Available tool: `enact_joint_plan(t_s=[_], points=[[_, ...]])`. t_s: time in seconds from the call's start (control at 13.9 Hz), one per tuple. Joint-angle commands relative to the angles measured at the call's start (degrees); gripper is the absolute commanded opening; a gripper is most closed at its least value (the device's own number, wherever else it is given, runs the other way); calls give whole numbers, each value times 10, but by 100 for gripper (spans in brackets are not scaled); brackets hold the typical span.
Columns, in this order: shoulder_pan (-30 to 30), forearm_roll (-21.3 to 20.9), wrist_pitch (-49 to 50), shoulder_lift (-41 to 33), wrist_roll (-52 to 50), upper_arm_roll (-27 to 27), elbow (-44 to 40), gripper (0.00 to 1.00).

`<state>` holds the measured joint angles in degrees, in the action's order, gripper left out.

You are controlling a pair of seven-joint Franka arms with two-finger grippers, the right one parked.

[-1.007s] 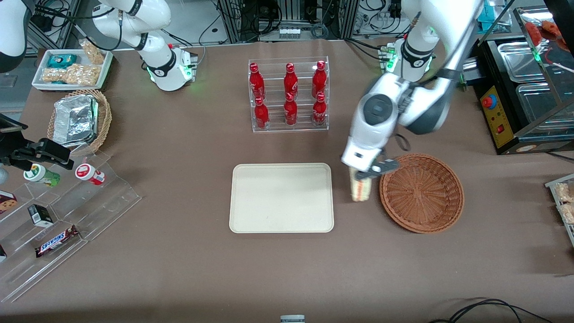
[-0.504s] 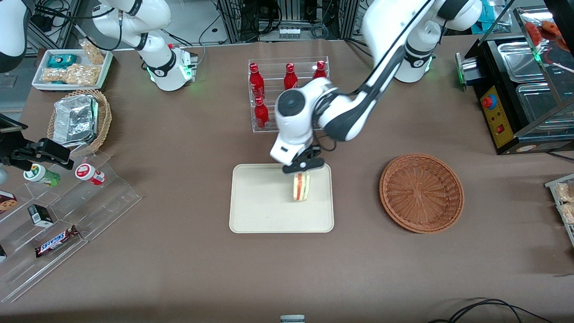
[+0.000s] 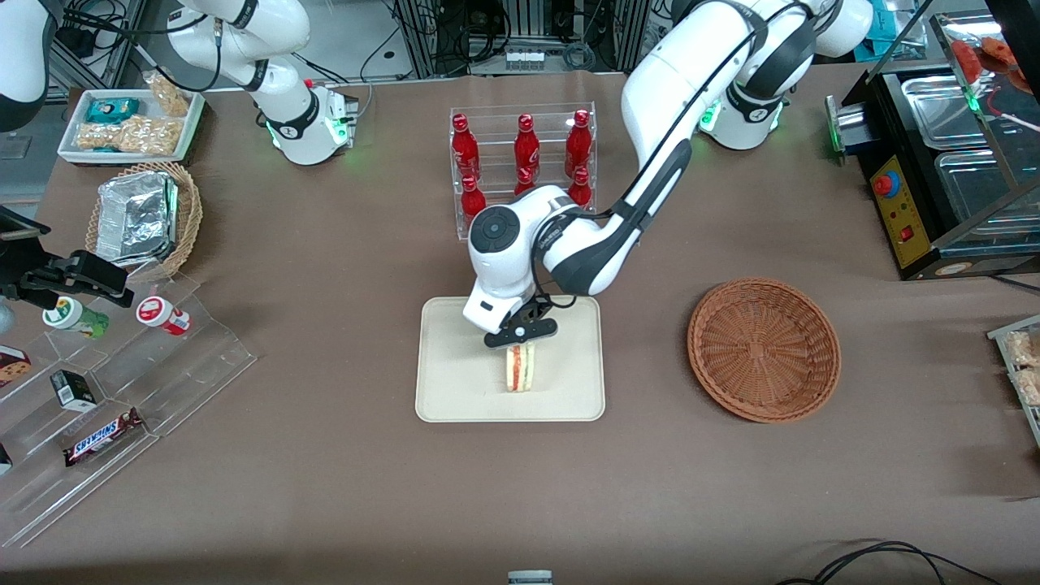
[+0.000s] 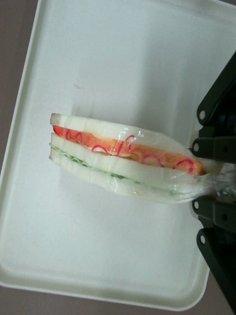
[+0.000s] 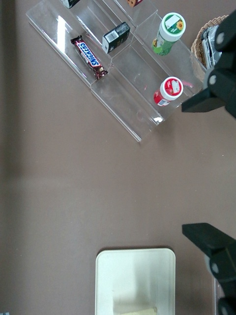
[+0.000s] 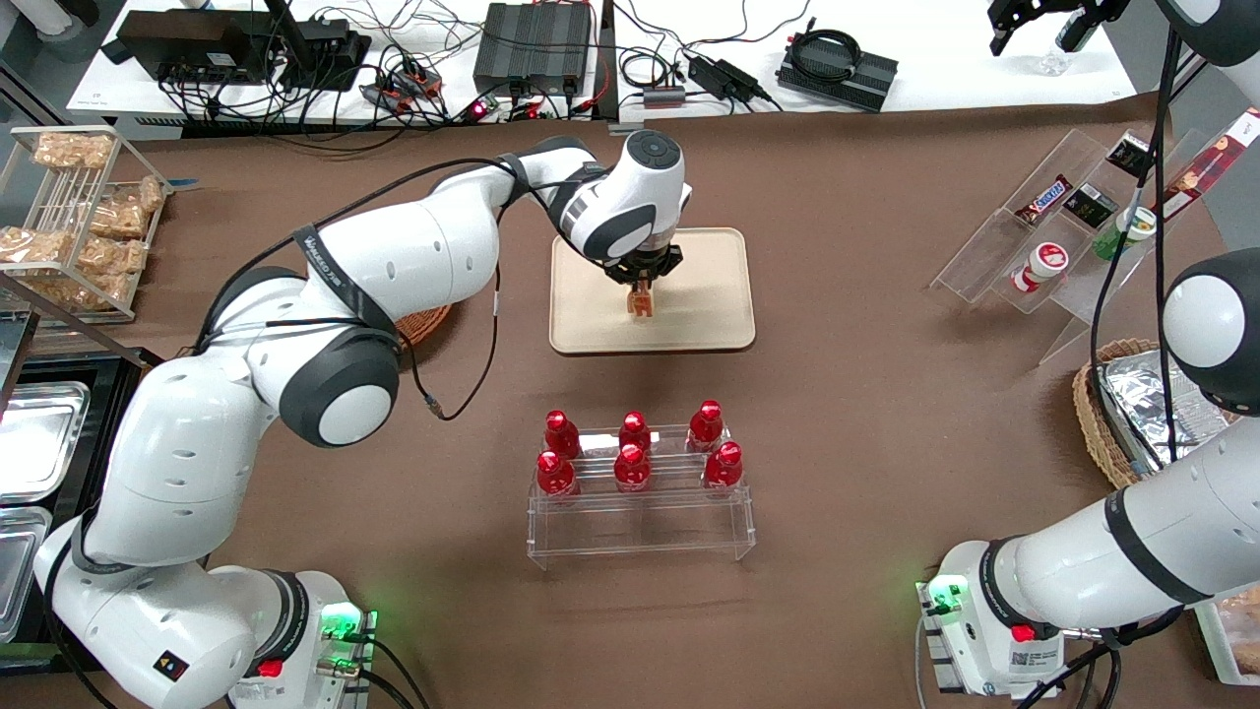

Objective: Place sandwich from basket to tray
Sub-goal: 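Lower the sandwich onto the tray and open the left gripper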

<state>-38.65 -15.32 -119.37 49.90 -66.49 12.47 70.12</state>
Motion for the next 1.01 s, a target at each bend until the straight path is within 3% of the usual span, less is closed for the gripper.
enact_joint_plan(t_s=[0.0,0.07,0.14,0.22,0.29,0.36,0.72,0.94], points=[[-22,-13,-2,21,-12,-8,-36,30],[-22,-13,-2,26,-12,-9,-36,37],[-23,-13,-4,27,-13,-9,-37,62],[-24,-16,-4,27,-14,-9,-36,74],[-24,-24,-4,27,-18,-9,-36,95],[-24,-32,-3,26,-23,-9,-36,100],[3,-21,108,-60,-25,-8,-35,100],[52,40,187,-152,-21,-5,-28,100]])
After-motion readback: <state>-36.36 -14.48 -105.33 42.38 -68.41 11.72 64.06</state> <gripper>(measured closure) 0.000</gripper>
